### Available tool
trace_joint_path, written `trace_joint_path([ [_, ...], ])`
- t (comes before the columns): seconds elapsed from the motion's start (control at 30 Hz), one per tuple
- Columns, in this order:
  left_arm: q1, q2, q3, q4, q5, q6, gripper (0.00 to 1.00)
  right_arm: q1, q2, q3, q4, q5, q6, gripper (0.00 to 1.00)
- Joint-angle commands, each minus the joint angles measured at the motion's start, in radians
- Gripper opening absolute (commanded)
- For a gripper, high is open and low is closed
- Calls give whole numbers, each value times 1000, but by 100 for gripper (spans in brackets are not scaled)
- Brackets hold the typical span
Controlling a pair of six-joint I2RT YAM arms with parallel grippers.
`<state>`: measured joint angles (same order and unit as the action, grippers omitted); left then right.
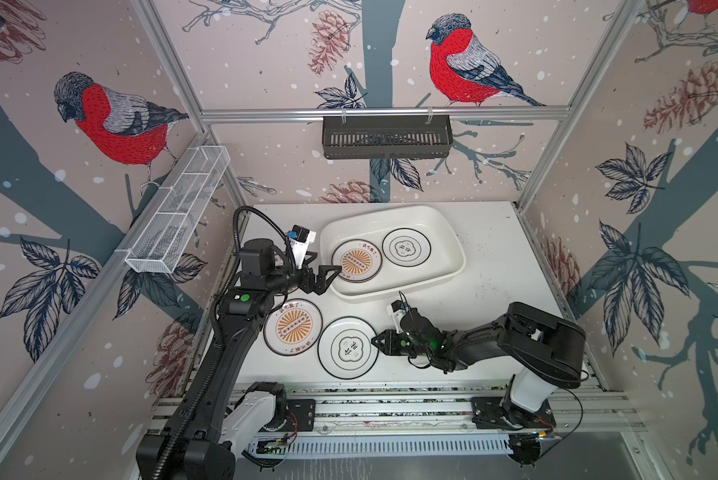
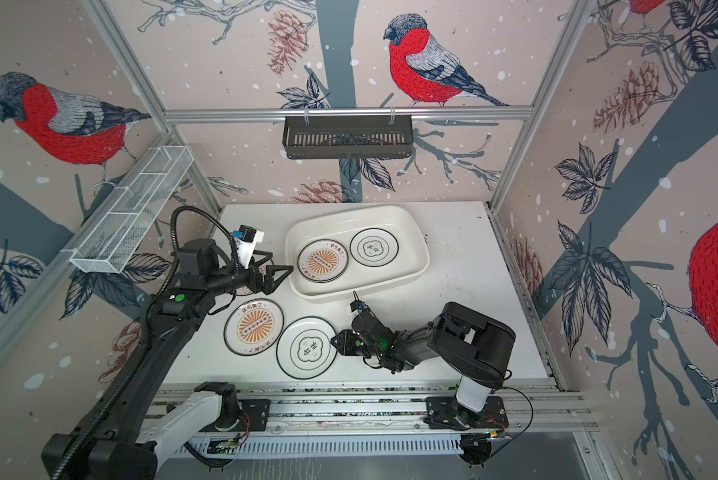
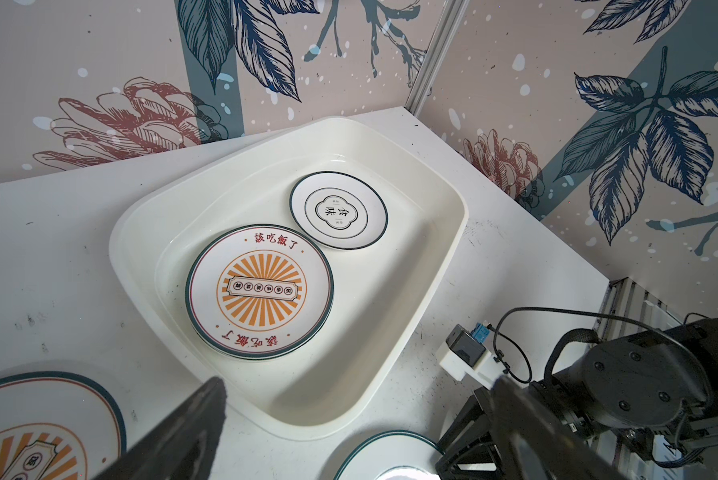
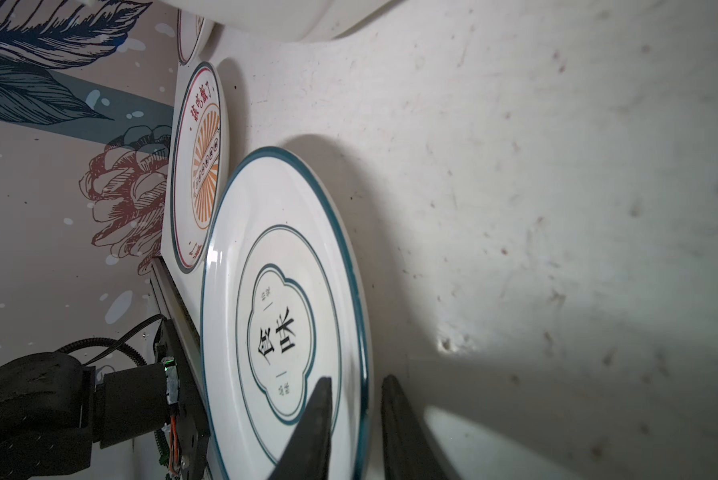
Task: Place the plates into the plastic bin on the countertop
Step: 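Close the right gripper on the second white plate's edge and tilt it up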
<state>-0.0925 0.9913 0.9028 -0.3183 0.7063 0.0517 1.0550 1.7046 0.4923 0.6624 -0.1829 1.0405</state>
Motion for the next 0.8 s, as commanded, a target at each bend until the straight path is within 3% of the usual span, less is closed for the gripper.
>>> trace_joint_path([
  [0.0,2,-6,-4,43,27,-4,98,4,12,4,-165,52,-23,24],
  [0.77,2,-19,-4,40,24,-4,98,-2,-37,-55,-85,47,-3,4],
])
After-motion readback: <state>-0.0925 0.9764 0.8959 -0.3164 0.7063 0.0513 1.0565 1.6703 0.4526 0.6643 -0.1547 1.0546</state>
